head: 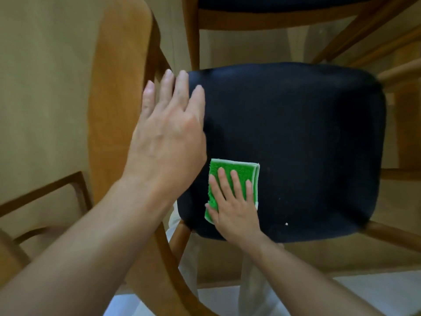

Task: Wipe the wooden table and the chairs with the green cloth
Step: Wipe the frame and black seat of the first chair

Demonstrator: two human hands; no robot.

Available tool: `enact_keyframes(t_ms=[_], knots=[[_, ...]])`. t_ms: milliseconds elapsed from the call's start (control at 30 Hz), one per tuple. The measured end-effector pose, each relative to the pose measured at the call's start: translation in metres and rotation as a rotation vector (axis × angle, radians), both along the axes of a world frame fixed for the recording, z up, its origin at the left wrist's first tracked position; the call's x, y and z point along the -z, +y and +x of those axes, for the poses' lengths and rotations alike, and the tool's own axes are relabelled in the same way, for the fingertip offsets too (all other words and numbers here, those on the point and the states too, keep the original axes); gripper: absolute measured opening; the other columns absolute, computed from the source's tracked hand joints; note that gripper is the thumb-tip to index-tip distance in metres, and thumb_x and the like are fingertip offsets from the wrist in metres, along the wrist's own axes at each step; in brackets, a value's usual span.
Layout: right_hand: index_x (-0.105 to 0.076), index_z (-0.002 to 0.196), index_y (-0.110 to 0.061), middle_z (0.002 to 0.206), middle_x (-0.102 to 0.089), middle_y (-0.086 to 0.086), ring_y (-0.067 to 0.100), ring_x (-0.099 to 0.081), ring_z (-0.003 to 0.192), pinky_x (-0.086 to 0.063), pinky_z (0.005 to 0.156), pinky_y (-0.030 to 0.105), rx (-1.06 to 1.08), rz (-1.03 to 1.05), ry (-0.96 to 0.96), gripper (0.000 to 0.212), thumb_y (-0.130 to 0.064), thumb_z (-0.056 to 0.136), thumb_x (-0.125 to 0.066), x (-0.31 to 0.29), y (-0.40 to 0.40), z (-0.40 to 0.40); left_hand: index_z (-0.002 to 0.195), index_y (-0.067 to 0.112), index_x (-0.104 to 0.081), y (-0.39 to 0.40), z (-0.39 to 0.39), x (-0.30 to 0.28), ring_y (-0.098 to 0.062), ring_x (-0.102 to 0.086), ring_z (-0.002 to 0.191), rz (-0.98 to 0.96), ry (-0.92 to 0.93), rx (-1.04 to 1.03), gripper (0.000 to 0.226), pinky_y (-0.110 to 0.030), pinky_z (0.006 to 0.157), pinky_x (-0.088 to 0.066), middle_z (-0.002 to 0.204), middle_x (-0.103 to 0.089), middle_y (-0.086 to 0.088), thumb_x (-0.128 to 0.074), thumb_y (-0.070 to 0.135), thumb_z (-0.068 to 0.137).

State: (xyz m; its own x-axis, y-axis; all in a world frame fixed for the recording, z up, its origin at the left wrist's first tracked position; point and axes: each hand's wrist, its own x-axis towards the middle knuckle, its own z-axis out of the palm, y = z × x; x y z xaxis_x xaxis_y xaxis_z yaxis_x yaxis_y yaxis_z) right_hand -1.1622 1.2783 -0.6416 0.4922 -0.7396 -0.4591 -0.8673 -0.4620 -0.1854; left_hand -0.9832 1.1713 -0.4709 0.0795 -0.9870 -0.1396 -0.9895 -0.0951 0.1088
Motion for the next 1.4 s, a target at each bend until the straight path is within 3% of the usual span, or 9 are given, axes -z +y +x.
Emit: enact_keyframes(t_ms=[100,267,500,600,833,1000,1100,1233,1400], knots=[[-0.021,0.154,-0.024,0.162,-0.011,-0.001,0.029,-0.017,0.147,-0.012,0.113,0.054,-0.03,-0.002,0.014,0.067,-0.055,0.095,-0.031,0.003,-0.008,-0.002,0.142,0.0,-0.041,0.019,0.006,-0.003,-0.039,-0.022,0.143,-0.053,-0.039,-0.01,0.053,-0.053,0.115,-0.012,0.151,-0.029,-0.027,-0.053,0.008,0.091],[-0.022,0.154,-0.025,0.162,-0.02,0.001,0.03,-0.023,0.146,-0.014,0.112,0.055,-0.07,0.003,0.005,0.067,-0.055,0.094,-0.029,0.006,-0.041,0.015,0.151,0.002,-0.021,0.024,0.027,0.001,-0.033,-0.01,0.147,-0.052,-0.035,-0.117,0.074,-0.044,0.117,-0.011,0.157,-0.014,-0.024,-0.057,0.009,0.087],[0.003,0.156,-0.027,0.164,0.01,0.0,0.027,0.008,0.15,0.001,0.117,0.056,0.043,-0.022,-0.071,0.068,-0.056,0.1,-0.023,0.003,-0.174,0.089,0.151,0.004,-0.024,0.024,0.03,0.007,-0.026,-0.014,0.147,-0.121,0.031,-0.16,0.074,-0.038,0.119,-0.011,0.158,-0.019,-0.016,-0.051,0.014,0.082],[0.004,0.156,-0.022,0.164,0.01,0.005,0.03,0.009,0.15,0.002,0.116,0.058,0.104,-0.038,-0.055,0.069,-0.054,0.101,-0.023,0.005,-0.174,0.103,0.151,0.004,-0.025,0.023,0.03,0.006,-0.025,-0.016,0.147,-0.138,0.052,-0.166,0.072,-0.038,0.12,-0.013,0.158,-0.021,-0.015,-0.044,0.016,0.082],[-0.023,0.155,-0.021,0.162,-0.02,0.006,0.033,-0.007,0.149,-0.011,0.116,0.06,-0.341,0.01,-0.08,0.067,-0.052,0.097,-0.035,0.003,-0.046,0.049,0.15,0.004,-0.026,0.024,0.029,0.004,-0.025,-0.017,0.147,-0.139,0.043,-0.158,0.068,-0.041,0.119,-0.017,0.157,-0.022,-0.015,-0.036,0.021,0.084],[-0.027,0.148,-0.022,0.153,-0.04,0.003,0.029,-0.034,0.142,-0.022,0.111,0.054,-0.59,-0.015,-0.2,0.062,-0.053,0.094,-0.031,0.006,-0.096,0.05,0.148,0.004,-0.032,0.023,0.028,0.006,-0.026,-0.019,0.146,-0.134,0.024,-0.134,0.065,-0.041,0.118,-0.018,0.156,-0.024,-0.016,-0.036,0.023,0.086],[-0.031,0.151,-0.022,0.157,-0.033,0.004,0.03,-0.029,0.144,-0.016,0.113,0.052,-0.423,-0.117,-0.146,0.064,-0.056,0.097,-0.031,0.009,-0.164,0.087,0.147,0.006,-0.035,0.022,0.027,0.005,-0.025,-0.019,0.146,-0.141,0.04,-0.146,0.064,-0.04,0.118,-0.017,0.156,-0.024,-0.015,-0.038,0.019,0.084],[-0.01,0.156,-0.016,0.164,-0.01,0.006,0.031,-0.006,0.15,-0.004,0.117,0.057,0.048,-0.049,-0.033,0.07,-0.055,0.099,-0.023,0.004,-0.219,0.141,0.144,0.008,-0.04,0.022,0.028,0.006,-0.025,-0.019,0.146,-0.128,0.014,-0.142,0.066,-0.04,0.118,-0.017,0.157,-0.023,-0.014,-0.047,0.013,0.079],[-0.007,0.157,-0.015,0.164,-0.002,0.009,0.034,0.002,0.15,-0.003,0.117,0.06,-0.033,-0.051,-0.023,0.069,-0.049,0.097,-0.013,-0.001,-0.173,0.135,0.143,0.008,-0.042,0.021,0.028,0.004,-0.026,-0.018,0.146,-0.112,-0.016,-0.138,0.061,-0.042,0.117,-0.019,0.157,-0.023,-0.015,-0.041,0.018,0.083]])
